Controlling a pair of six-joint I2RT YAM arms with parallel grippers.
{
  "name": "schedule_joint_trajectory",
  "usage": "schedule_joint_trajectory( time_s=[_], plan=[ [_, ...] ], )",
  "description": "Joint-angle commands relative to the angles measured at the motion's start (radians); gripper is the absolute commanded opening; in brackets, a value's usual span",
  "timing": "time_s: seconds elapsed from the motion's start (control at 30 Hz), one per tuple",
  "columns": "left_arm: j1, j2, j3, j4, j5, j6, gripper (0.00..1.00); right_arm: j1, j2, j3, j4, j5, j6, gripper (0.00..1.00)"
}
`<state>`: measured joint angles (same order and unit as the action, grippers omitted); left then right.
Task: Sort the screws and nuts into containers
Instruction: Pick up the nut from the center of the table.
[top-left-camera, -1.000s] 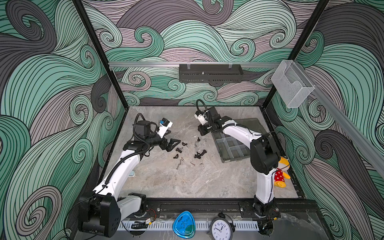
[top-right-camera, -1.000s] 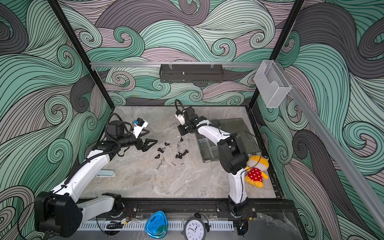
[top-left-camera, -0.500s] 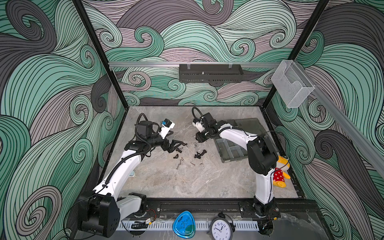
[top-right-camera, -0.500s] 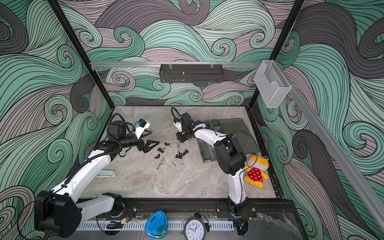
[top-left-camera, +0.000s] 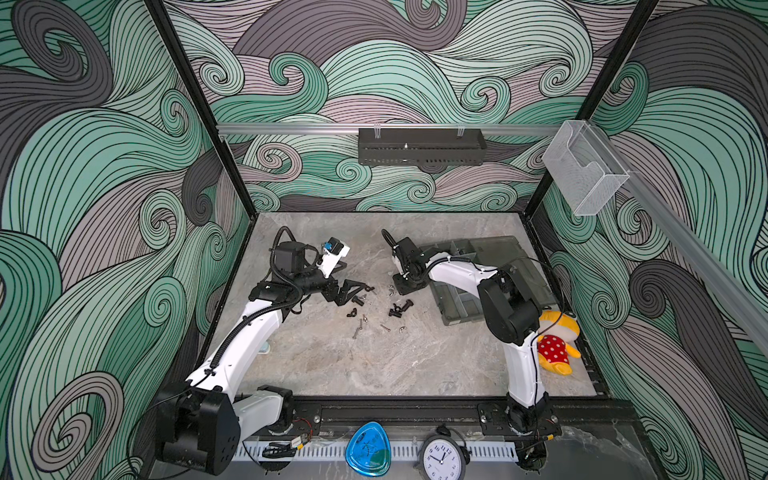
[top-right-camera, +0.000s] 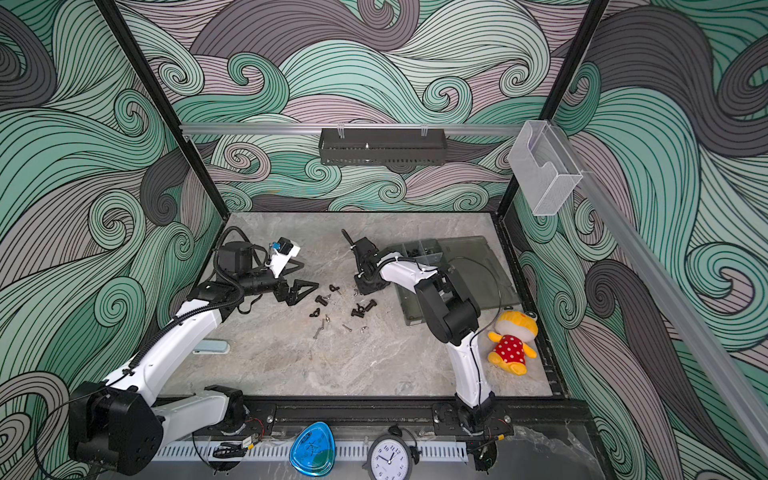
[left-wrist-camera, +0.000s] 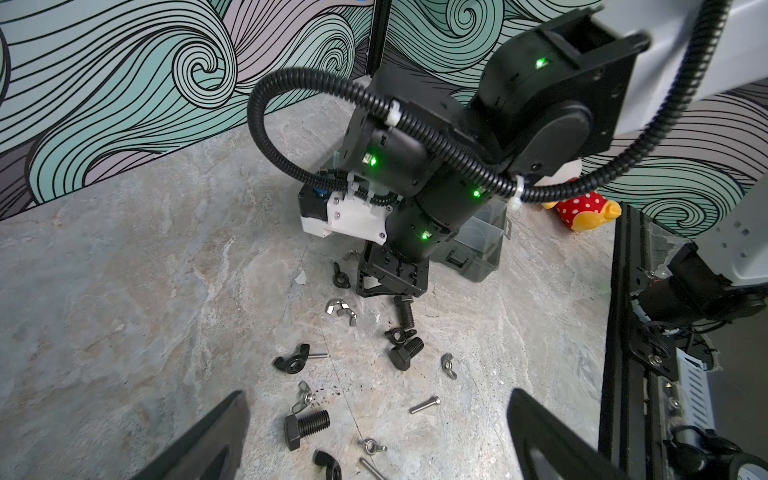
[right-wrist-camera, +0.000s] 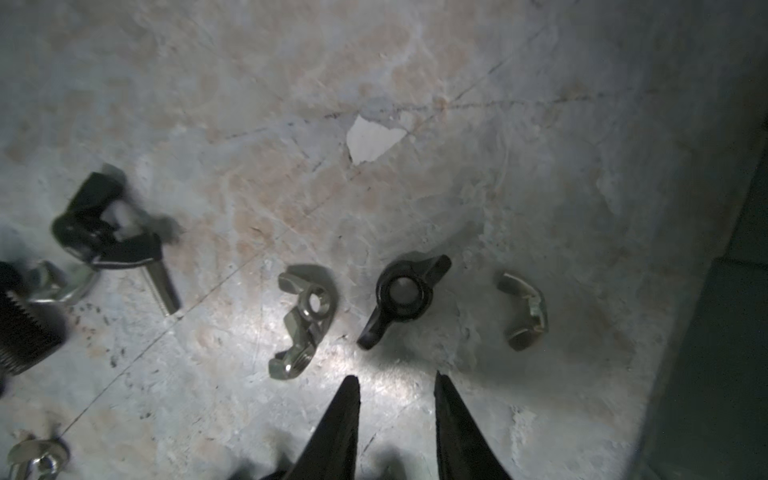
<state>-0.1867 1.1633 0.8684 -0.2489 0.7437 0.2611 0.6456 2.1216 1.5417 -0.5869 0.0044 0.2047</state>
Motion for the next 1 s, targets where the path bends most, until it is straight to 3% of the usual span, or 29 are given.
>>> schedule_joint_trajectory(
  time_s=[0.0,0.67,0.97],
  plan=[
    [-0.008,-0.001,0.001,-0.01,0.007,0.013,0.99,0.013,0.0,0.041,-0.023,0.027,0.047,0.33],
    [-0.008,-0.002,0.003,-0.015,0.007,0.018,0.99,0.018,0.081,0.141,-0.048,0.103,0.12,0.34],
    [-0.007,-0.004,0.003,-0.016,0.007,0.019,0.99,0.017,0.081,0.132,-0.071,0.134,0.121,0.28]
  ],
)
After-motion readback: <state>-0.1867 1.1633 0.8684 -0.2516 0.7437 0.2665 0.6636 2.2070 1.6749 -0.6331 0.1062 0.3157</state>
